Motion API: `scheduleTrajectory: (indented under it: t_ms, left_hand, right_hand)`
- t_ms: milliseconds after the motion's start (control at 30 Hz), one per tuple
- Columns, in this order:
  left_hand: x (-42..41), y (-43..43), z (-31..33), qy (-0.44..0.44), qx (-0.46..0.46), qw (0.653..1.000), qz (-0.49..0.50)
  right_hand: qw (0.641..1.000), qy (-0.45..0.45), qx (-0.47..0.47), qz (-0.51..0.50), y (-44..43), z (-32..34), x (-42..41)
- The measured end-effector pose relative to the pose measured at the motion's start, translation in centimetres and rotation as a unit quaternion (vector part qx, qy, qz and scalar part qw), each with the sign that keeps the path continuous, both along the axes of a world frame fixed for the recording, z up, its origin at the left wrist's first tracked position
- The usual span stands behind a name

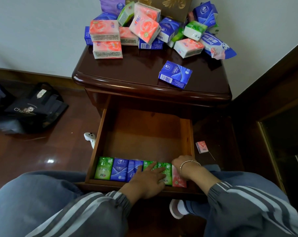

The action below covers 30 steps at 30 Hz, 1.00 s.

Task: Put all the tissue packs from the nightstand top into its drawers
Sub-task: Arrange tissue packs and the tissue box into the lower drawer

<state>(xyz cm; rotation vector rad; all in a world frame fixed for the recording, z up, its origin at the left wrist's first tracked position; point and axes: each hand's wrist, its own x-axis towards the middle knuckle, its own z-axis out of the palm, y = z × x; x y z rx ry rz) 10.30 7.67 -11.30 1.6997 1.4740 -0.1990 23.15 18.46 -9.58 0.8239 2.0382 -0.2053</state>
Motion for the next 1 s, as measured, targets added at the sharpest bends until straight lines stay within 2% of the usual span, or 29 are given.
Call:
scheduleTrajectory:
  t_ms: [233,633,833,1000]
  left_hand:
    - [-0.1,-0.1,-0.5,-0.01,0.008,1.0,0.006]
    - [0.2,-0.1,-1.8,0.013,0.065,0.997,0.028]
    - [0.2,-0.2,-1.5,0.011,0.083,0.994,0.076]
    - [0.0,-0.3,-1.3,0.042,0.106,0.992,0.058]
  right_hand:
    - [1.0,0.016,0.013,0.01,-0.5,-0.2,0.5]
    - [0.992,0.097,0.053,-0.067,-1.5,-0.2,0.9]
    - [0.992,0.097,0.037,-0.068,-1.9,-0.8,0.9]
    - [0.991,0.116,0.009,-0.059,-1.6,0.8,1.7]
